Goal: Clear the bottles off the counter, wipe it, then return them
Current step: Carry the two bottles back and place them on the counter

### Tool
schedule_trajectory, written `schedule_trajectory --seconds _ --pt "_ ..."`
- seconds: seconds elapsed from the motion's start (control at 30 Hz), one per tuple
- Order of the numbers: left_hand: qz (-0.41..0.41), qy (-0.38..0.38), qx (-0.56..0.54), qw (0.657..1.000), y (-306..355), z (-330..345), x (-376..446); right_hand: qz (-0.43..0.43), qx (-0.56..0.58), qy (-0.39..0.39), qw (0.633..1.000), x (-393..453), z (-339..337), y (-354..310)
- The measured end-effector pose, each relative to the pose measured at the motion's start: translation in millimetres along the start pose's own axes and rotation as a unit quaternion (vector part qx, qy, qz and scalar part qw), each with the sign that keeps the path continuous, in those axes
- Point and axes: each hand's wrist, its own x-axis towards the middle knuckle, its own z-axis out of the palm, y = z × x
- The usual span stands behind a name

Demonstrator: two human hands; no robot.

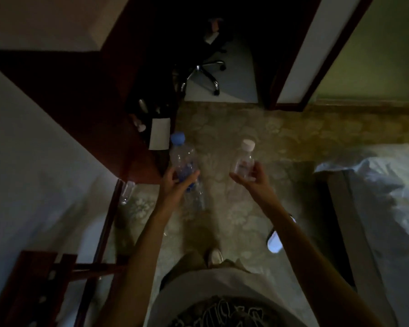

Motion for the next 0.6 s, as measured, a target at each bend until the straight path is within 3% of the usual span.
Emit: schedule_trajectory --seconds 0.13,0.37,0.6 --pt "0.029 0.032 -0.010 0.999 50.2 -10.5 96.7 -0.024 0.005 -0.008 1.000 108.1 19.2 -49.7" --pt "0.033 0.013 -0.013 0.999 89.9 4.0 284.2 -0.016 0.022 0.014 1.000 280.5 57.1 -84.5" --pt "0.114 -0.017 0.002 0.993 211.5 17.3 469.8 -0.098 -0.003 0.041 0.994 463.9 67.1 -222.8"
